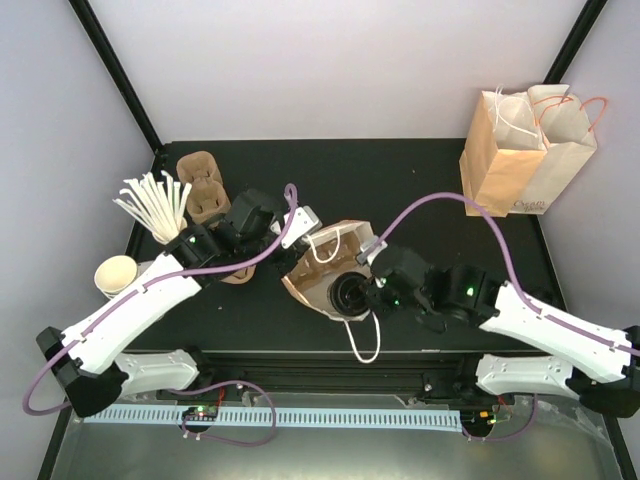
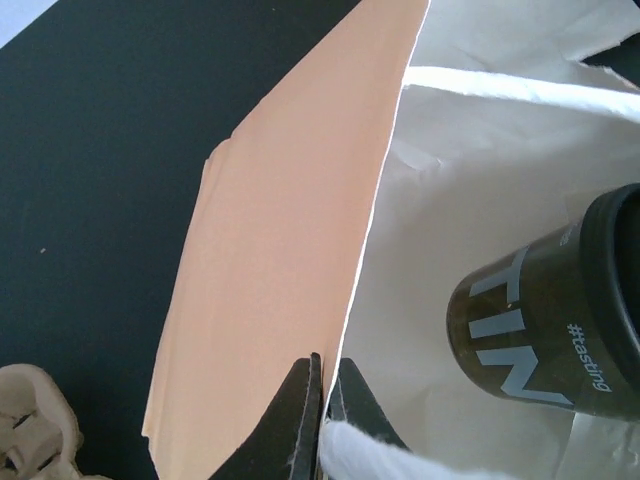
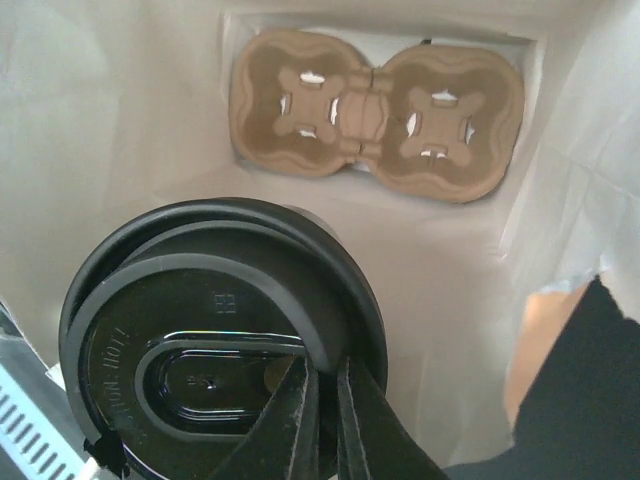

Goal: Pack the takeout coffee

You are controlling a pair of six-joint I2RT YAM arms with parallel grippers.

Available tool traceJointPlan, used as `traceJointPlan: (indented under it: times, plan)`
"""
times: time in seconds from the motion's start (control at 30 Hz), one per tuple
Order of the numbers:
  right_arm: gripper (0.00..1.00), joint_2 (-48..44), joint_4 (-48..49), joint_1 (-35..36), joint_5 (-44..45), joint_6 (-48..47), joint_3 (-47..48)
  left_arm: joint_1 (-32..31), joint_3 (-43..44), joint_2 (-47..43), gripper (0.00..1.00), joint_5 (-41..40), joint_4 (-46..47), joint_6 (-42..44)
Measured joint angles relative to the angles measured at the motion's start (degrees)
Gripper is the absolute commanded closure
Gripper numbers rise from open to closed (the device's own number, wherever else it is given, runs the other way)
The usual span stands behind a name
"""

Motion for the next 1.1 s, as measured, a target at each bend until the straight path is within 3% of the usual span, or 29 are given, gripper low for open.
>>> traceJointPlan:
  times: [0.27,0.53,0.87,1.1]
  plan:
    - [0.99,-4.76,8.52,13.31,12.92,6.29,-13.86,-4.15,-10.75,-7.41,0.98,-0.26,7.58,0.31]
    - [0.99,-1.29,12.35,24.92,27.23,14.16,-20.11,-8.70,-19.54,-12.46,0.99,-0.26,14.01,0.24]
    - [0.99,0.76,4.09,25.57,44.94,29.49,-16.24,-9.77,-19.04,-11.63,0.98,-0.15,16.09,-1.33]
    - [0.99,2.60,9.14,25.53,49.46,27.15,-17.27,-10.05,-18.34,-10.91,0.98,1.40,16.79,-4.24]
